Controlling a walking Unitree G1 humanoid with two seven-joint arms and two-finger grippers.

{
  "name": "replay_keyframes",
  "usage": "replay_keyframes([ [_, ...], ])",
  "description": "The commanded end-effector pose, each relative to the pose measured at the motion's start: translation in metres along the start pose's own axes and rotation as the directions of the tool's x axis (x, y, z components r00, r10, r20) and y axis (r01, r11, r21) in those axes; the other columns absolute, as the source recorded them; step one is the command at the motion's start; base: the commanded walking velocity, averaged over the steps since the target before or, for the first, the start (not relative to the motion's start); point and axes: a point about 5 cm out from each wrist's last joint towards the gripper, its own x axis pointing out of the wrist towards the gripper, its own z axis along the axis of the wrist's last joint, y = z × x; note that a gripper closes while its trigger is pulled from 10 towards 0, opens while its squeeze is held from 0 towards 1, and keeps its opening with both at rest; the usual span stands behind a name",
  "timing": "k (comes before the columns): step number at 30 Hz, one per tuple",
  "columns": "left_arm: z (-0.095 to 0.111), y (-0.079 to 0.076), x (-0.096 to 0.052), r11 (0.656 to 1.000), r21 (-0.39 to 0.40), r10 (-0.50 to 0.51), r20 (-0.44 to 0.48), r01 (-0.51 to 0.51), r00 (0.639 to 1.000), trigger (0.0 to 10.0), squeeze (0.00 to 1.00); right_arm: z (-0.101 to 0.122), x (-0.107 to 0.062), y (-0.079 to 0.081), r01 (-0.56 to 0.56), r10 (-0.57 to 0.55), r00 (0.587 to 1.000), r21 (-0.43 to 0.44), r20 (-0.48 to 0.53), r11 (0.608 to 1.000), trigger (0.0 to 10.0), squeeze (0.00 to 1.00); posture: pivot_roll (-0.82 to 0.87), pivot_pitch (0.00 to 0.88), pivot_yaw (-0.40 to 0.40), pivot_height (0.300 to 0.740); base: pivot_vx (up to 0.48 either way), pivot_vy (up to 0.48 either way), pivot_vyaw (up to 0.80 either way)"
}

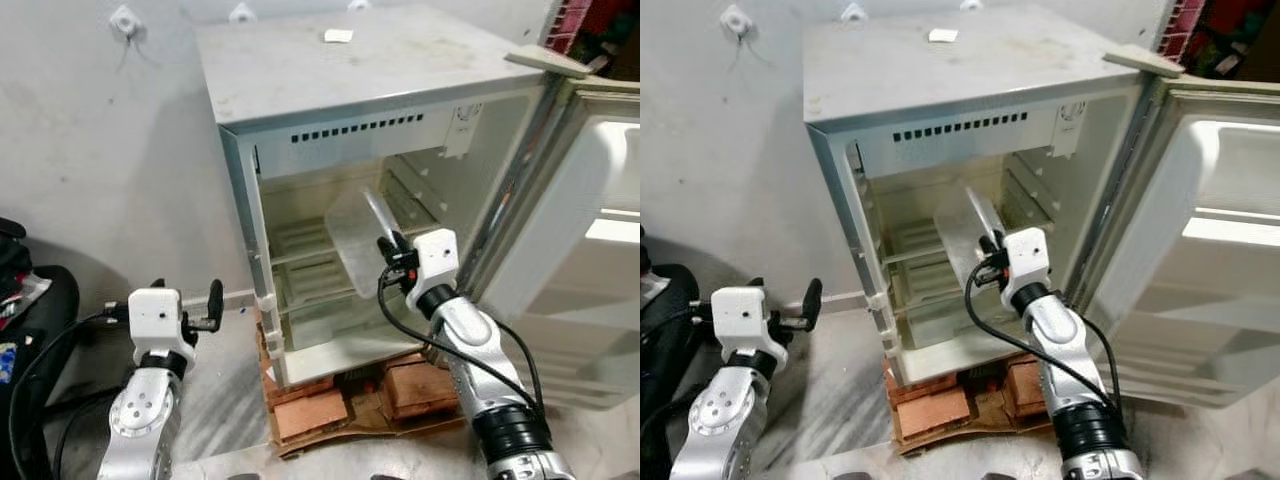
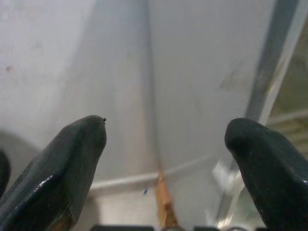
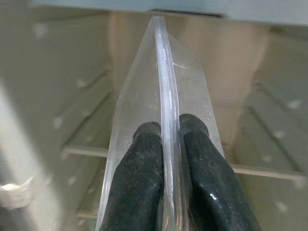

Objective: Restocking fridge

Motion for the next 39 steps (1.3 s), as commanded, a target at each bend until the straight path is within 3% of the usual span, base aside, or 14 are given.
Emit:
replay_keyframes([
  [1,0.001,0.000,-0.001,1.000,-0.005,0.010,-0.001,-0.010,1.000,10.0,0.00,0.005,0.002,0.004,-0.029,0.029,0.999,-0.003,0.017,1.000,10.0,0.00,0.05,0.031,-0.002,0.740,0.000,0.000,0.40],
  [7,-0.003,-0.004,-0.003,1.000,-0.005,0.002,-0.020,-0.002,1.000,10.0,0.00,0.000,-0.002,0.007,-0.036,0.036,0.999,-0.003,0.002,0.999,10.0,0.00,0.04,0.031,-0.006,0.740,0.000,0.000,0.76],
  [16,-0.003,-0.003,-0.001,1.000,-0.003,-0.009,-0.029,0.009,1.000,10.0,0.00,-0.001,-0.001,0.007,-0.027,0.027,1.000,0.002,-0.004,1.000,10.0,0.00,0.04,0.026,-0.001,0.740,0.000,-0.307,0.00],
  [24,-0.003,-0.004,-0.001,1.000,-0.013,-0.009,-0.026,0.008,1.000,10.0,0.00,-0.003,-0.003,0.006,-0.019,0.019,1.000,0.000,-0.011,1.000,10.0,0.00,0.03,0.021,0.003,0.740,0.000,0.000,0.00],
  [33,-0.004,0.008,-0.004,0.997,-0.042,0.070,-0.032,-0.071,0.997,10.0,0.00,-0.007,-0.006,0.010,-0.046,0.046,0.999,0.002,-0.025,0.999,10.0,0.00,0.03,0.026,0.010,0.740,0.000,0.000,0.00],
  [39,-0.003,0.002,-0.006,0.999,-0.050,0.001,-0.017,-0.002,1.000,10.0,0.00,-0.009,-0.006,0.010,-0.029,0.029,0.999,0.016,-0.028,0.999,10.0,0.00,0.03,0.023,0.013,0.740,0.000,0.000,0.14],
])
